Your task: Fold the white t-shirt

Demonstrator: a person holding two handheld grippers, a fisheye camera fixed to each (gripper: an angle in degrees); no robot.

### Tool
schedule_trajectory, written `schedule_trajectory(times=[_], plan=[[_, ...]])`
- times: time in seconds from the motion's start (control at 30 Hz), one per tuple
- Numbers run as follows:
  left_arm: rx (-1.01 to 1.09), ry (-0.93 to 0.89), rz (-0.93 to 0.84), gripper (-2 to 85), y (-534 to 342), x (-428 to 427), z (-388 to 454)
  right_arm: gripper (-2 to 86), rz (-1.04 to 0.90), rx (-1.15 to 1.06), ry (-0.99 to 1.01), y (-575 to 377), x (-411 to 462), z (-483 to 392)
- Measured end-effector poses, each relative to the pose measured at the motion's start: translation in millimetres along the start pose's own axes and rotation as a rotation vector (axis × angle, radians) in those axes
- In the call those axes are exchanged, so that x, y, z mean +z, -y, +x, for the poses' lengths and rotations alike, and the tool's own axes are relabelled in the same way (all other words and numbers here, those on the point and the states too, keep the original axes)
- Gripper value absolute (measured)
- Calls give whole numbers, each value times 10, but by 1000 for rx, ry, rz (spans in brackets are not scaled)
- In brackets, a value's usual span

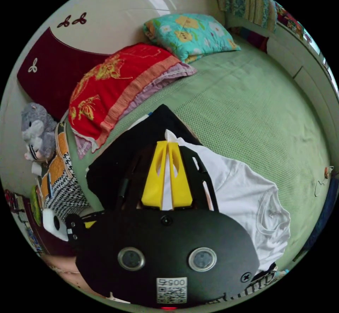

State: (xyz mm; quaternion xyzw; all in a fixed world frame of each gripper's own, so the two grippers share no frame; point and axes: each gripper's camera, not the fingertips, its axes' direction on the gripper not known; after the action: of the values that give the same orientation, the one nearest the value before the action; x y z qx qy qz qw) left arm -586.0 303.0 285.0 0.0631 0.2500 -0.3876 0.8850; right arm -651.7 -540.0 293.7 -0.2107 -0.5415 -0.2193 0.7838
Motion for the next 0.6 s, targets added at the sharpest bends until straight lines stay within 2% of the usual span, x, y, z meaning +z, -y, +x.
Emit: schedule_trajectory(times=[0.1,0.3,0.6], plan=[[60,28,8,0,-6,36,122,-16,78,22,55,-245,-379,297],[48,3,63,3,-22,12,213,-14,152,150,120,-844,-848,1149],[17,-8,38,-1,-5,252,276,-4,147,424,242,-1715,-763,2334]])
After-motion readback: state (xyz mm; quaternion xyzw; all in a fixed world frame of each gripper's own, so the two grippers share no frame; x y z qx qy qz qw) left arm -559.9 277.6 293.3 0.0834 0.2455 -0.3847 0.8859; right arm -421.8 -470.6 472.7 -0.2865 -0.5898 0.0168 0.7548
